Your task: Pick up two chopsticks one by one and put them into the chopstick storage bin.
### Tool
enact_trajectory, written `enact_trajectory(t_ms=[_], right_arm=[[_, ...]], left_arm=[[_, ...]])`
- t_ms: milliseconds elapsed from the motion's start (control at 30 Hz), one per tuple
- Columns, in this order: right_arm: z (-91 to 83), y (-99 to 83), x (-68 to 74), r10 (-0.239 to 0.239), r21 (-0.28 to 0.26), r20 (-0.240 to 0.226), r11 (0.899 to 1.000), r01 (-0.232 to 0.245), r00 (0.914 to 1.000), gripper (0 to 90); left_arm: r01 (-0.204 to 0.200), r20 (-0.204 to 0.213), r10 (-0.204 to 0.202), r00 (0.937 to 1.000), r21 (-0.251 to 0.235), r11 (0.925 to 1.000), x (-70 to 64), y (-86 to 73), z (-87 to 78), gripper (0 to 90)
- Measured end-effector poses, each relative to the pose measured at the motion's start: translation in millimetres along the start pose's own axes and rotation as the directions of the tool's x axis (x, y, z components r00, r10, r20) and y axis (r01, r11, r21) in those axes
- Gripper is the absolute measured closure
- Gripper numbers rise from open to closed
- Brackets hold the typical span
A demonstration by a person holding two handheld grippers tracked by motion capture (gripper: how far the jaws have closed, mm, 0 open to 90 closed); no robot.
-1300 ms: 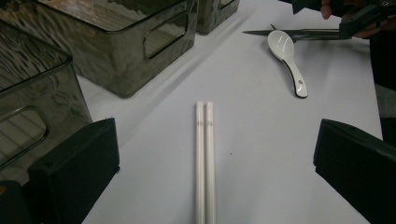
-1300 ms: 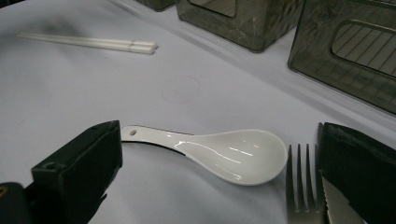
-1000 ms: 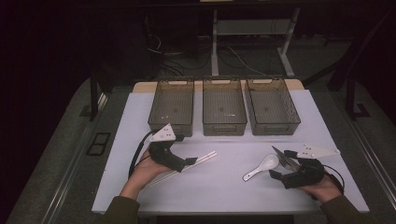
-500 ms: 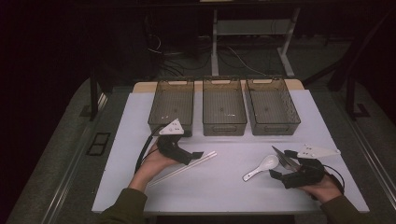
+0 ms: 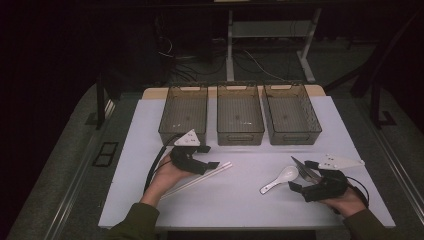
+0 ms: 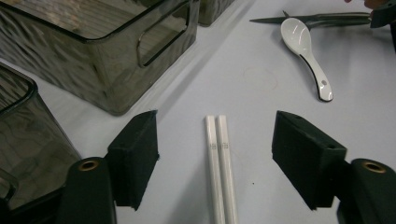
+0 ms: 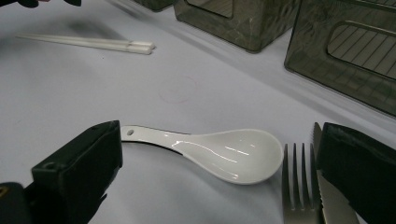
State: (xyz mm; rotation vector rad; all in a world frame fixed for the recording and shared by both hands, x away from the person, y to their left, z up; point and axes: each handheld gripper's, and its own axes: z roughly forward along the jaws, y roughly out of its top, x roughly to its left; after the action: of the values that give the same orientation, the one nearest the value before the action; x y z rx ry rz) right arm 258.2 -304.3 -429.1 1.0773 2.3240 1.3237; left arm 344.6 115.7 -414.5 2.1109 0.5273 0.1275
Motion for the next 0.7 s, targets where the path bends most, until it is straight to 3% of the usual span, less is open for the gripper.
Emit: enact_trajectory(t_ms=[367, 700], right_arm=[[-0.4, -0.1, 0.2, 0.003, 0.005, 0.004, 1.000, -0.003, 1.0000, 0.7], [-0.5, -0.4, -0.1, 0.002, 0.007, 0.007, 1.000, -0.002, 1.0000, 0.6]], left_arm=[[0.012, 0.022, -0.014, 0.9997, 0.074, 0.9972, 1.1, -0.9, 2.7, 54.6], [0.022, 0.015, -0.024, 0.9996, 0.144, 0.9893, -0.1, -3.5, 9.0, 65.3]])
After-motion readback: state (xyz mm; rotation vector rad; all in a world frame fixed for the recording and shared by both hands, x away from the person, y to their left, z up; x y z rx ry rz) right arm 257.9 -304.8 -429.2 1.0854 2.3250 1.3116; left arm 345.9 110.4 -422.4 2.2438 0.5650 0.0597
